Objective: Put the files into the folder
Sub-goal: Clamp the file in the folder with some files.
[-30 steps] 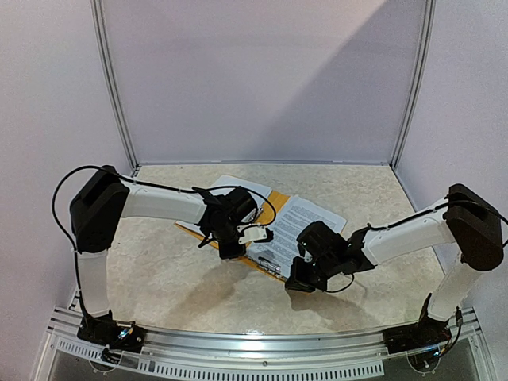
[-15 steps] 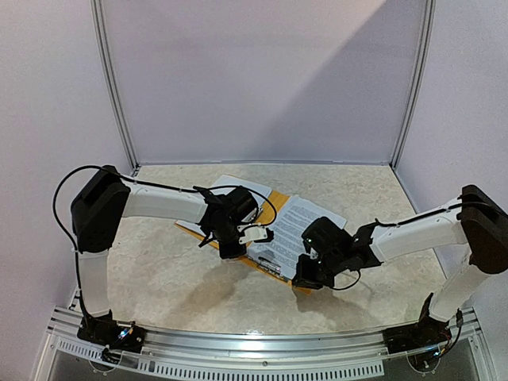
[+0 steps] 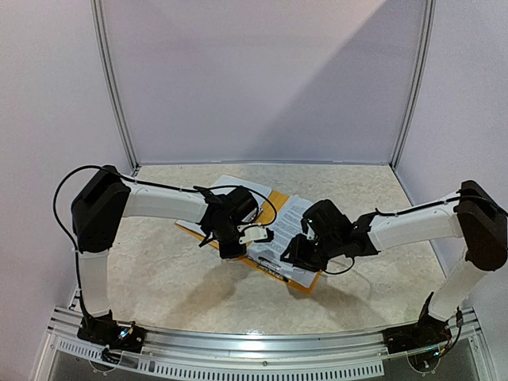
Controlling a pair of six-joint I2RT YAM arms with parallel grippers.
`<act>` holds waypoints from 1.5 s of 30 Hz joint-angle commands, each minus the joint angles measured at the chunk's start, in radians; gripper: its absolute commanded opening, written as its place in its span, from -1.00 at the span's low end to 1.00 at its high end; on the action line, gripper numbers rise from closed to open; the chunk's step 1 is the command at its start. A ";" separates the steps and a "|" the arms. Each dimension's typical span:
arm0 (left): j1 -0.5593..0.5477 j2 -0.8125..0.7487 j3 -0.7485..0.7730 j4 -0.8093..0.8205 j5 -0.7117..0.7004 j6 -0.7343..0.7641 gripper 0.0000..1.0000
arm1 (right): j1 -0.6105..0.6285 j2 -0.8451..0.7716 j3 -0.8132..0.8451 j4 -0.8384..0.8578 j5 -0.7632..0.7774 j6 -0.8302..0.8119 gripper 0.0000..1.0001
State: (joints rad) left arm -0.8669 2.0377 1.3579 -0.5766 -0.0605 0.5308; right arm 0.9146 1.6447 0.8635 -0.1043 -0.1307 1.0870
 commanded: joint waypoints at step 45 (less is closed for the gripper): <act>-0.024 0.078 -0.008 -0.066 0.051 0.003 -0.75 | 0.006 0.085 -0.009 -0.073 0.005 -0.012 -0.26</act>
State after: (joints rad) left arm -0.8669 2.0445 1.3697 -0.5896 -0.0605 0.5308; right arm 0.9154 1.7355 0.8803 -0.1123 -0.1425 1.0691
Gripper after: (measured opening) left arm 0.123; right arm 0.371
